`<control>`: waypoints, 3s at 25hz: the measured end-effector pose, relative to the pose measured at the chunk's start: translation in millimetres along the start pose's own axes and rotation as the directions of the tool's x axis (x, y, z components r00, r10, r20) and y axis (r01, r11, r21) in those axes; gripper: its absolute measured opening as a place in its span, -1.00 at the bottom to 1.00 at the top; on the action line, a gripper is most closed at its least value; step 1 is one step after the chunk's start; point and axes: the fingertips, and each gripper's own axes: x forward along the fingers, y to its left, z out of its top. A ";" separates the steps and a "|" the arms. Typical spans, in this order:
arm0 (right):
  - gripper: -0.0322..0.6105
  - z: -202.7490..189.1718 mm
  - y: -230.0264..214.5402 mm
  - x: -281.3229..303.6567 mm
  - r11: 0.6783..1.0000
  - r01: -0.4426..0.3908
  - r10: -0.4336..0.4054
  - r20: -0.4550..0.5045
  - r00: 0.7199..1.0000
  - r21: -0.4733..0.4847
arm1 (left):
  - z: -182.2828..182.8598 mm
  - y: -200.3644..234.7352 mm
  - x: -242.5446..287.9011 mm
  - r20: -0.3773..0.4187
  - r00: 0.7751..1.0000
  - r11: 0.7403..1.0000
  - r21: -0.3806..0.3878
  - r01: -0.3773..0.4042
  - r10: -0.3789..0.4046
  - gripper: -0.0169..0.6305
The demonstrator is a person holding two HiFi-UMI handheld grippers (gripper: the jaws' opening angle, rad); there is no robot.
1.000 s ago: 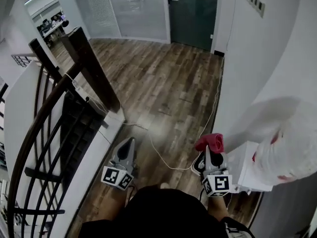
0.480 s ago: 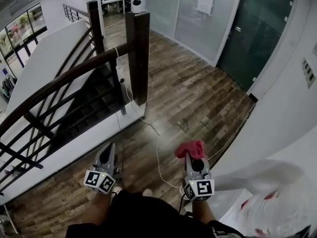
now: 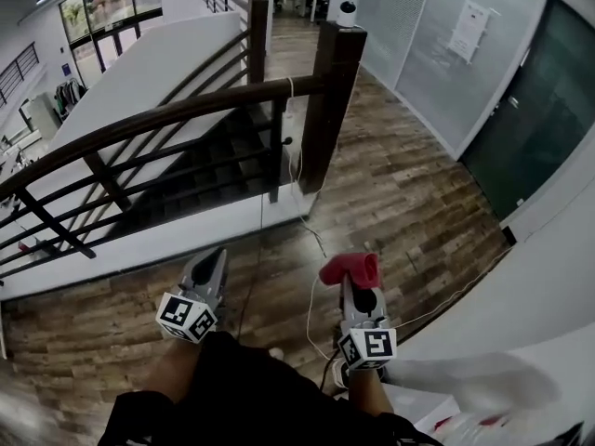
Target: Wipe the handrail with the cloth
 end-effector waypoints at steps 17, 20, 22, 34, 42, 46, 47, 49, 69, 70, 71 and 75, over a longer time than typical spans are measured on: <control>-0.77 -6.8 37.9 106.9 0.996 -0.080 0.078 -0.054 0.996 -0.038 | 16.4 90.5 39.8 0.048 0.999 1.000 -0.005 -0.024 0.024 -0.95; -0.77 -7.4 51.0 137.4 0.995 -0.094 0.092 -0.069 0.993 -0.025 | 12.3 113.3 64.5 0.056 0.998 1.000 -0.027 0.010 -0.008 -0.95; -0.77 -9.8 59.9 161.4 0.995 -0.093 0.090 -0.085 0.992 -0.036 | 11.2 132.8 80.5 0.054 0.998 0.999 -0.030 0.027 -0.025 -0.95; -0.77 6.9 100.2 315.7 0.993 -0.065 0.060 -0.049 0.997 -0.102 | 31.0 231.9 177.9 0.027 0.986 0.986 0.037 0.163 -0.164 -0.95; -0.77 7.4 106.3 366.8 0.992 -0.096 0.093 -0.038 0.995 -0.087 | 31.1 261.0 204.3 0.023 0.983 0.983 0.020 0.181 -0.182 -0.95; -0.77 -0.5 82.7 389.8 0.991 -0.122 0.119 -0.057 0.991 -0.055 | 26.2 258.5 223.4 0.040 0.981 0.982 0.022 0.187 -0.188 -0.95; -0.77 -2.6 76.6 398.4 0.989 -0.137 0.134 -0.059 0.989 -0.050 | 24.3 259.0 229.2 0.038 0.983 0.983 0.030 0.179 -0.180 -0.95; -0.77 -1.9 63.6 418.3 0.984 -0.173 0.170 -0.059 0.984 -0.051 | 23.8 260.4 243.7 0.043 0.987 0.987 0.048 0.153 -0.155 -0.95; -0.77 15.2 -27.7 563.5 0.892 -0.447 0.433 -0.152 0.888 -0.072 | 14.6 262.4 348.6 0.056 0.991 0.989 0.082 -0.122 0.118 -0.95; -0.77 13.2 -26.8 570.9 0.891 -0.447 0.430 -0.169 0.887 -0.075 | 15.2 265.4 349.2 0.053 0.991 0.988 0.082 -0.130 0.126 -0.95; -0.77 10.4 -26.6 578.6 0.892 -0.444 0.423 -0.192 0.885 -0.082 | 15.8 268.5 350.0 0.049 0.990 0.987 0.082 -0.137 0.133 -0.95; -0.77 -4.7 -31.5 609.1 0.891 -0.436 0.381 -0.316 0.869 -0.124 | 15.4 281.2 352.2 0.037 0.985 0.983 0.072 -0.169 0.167 -0.95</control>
